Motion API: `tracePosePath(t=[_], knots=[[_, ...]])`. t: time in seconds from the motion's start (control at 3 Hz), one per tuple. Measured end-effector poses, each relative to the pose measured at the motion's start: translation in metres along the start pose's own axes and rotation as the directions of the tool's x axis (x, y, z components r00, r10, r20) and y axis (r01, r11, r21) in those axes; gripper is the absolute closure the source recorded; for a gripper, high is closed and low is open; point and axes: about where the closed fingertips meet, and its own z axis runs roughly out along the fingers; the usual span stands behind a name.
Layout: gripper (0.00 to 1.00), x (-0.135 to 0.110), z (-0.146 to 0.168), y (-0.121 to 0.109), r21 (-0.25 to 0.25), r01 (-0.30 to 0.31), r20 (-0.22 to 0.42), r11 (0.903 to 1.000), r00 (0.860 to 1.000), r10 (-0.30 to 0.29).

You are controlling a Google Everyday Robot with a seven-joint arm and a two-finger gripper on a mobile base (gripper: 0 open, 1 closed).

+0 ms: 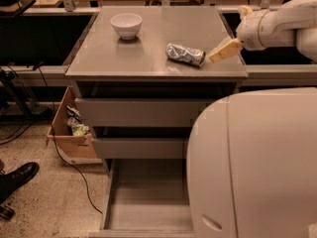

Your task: Pick redbull can from bottom drawer and place on counter

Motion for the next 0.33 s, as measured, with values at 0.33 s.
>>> tracePosePath(t=[0.33], knots=[[0.0, 0.0135, -0.0212, -0.0127, 0.04, -0.02, -0.004, 0.999, 1.0, 0.02]])
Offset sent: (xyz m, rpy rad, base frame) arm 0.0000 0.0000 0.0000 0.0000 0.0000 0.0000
